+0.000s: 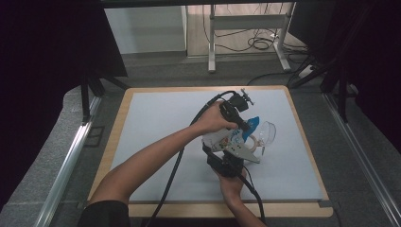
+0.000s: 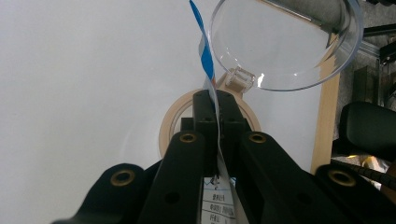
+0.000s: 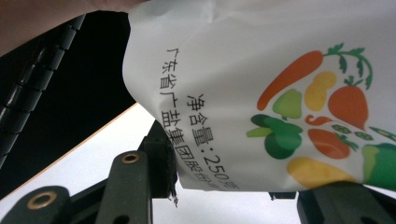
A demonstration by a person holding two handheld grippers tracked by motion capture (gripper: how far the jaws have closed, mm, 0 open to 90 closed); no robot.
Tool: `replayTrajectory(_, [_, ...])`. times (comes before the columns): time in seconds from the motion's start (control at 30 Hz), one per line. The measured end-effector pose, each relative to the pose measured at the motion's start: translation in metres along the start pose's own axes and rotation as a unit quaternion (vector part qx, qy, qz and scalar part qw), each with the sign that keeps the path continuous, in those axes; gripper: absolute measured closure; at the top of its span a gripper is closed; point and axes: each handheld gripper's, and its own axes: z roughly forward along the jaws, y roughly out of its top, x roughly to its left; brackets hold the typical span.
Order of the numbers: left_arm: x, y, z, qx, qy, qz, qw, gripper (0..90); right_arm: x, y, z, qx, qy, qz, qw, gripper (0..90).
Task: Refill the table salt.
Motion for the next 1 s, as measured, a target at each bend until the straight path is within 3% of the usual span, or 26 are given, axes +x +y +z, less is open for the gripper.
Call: replayTrajectory(1.0, [0.0021, -0.0044, 0.0025, -0.002, -0.002, -0.006, 1.0000, 89.7, 0.0004, -0.0019, 0.0016, 0.005, -0.002, -0.004, 1.0000, 53.9])
